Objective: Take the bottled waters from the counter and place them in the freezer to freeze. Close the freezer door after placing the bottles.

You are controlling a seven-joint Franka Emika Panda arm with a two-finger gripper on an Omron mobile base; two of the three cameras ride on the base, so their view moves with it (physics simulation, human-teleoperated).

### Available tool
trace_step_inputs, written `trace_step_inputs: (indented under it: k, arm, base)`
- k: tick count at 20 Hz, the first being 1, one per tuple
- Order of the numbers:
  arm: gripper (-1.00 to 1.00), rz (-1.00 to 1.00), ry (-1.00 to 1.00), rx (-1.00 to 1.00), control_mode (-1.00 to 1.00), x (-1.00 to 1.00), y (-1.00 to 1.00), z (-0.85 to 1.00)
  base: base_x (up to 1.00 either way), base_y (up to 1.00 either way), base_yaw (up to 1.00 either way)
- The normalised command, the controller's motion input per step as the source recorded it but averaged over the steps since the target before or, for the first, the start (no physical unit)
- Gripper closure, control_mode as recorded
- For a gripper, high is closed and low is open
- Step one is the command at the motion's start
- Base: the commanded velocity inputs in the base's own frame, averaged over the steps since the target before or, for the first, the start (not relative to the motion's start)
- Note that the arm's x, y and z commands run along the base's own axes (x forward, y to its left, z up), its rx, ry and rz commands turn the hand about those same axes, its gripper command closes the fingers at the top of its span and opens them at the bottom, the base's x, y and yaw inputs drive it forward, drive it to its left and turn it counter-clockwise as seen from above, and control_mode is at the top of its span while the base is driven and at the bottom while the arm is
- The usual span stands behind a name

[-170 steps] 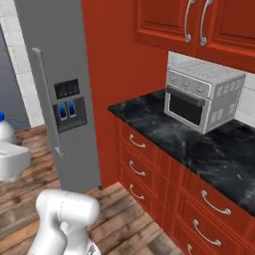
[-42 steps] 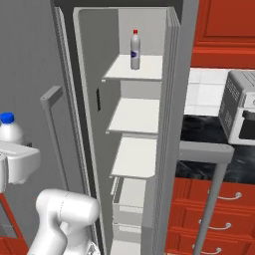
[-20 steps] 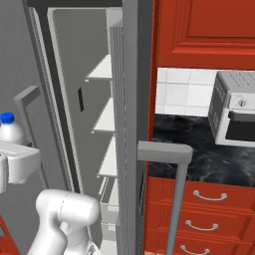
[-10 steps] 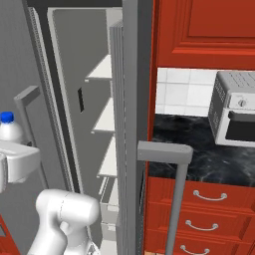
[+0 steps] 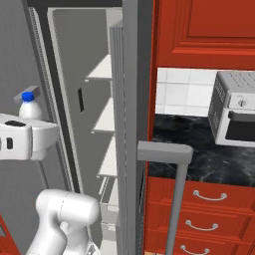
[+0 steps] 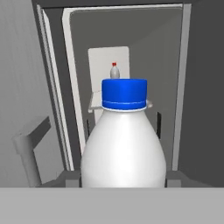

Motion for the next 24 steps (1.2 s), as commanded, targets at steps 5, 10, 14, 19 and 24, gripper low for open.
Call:
trace_step_inputs:
  k: [5, 10, 14, 19, 24]
  arm:
    - [1.0, 0.0, 0.0, 0.01, -1.0, 0.22, -0.25, 0.0]
    - [1.0, 0.0, 0.0, -0.05, -1.0, 0.47, 0.0, 0.02]
    - [1.0, 0.0, 0.0, -0.09, -1.0, 0.55, -0.09, 0.02]
    - [1.0, 0.0, 0.0, -0.06, -1.0, 0.54, -0.15, 0.01]
    - [1.0, 0.0, 0.0, -0.03, -1.0, 0.52, -0.1, 0.15]
  base:
    - [0.0, 0.0, 0.0]
    - [0.0, 0.0, 0.0]
    - [0.0, 0.0, 0.0]
    - [0.0, 0.0, 0.0]
    - [0.0, 0.0, 0.0]
